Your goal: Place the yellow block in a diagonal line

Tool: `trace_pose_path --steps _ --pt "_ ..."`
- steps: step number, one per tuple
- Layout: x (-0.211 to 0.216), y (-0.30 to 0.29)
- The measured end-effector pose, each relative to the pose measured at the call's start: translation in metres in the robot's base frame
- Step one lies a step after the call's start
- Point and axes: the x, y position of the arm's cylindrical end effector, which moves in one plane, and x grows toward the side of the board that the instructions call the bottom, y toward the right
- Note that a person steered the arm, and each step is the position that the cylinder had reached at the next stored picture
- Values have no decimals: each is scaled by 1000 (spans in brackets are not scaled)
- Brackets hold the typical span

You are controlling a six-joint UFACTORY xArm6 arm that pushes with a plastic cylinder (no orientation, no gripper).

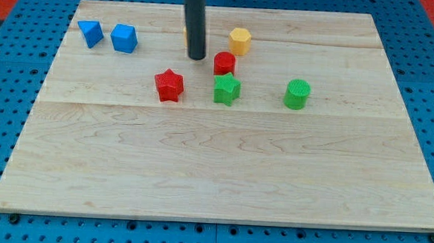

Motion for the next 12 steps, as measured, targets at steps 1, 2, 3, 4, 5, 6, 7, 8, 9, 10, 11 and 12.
trace_pose_path --steps 1,2,3,4,5,6,7,8,9,10,11,12 --pt "-24 14" --pt "-39 47" --pt "-42 56" --pt "-29 87" --pt "-37 68" --pt "-80 64" --pt "-116 15" --pt "-78 -22" --pt "-56 -36" --pt "-55 -88" --pt "-27 -94" --pt "-28 -39"
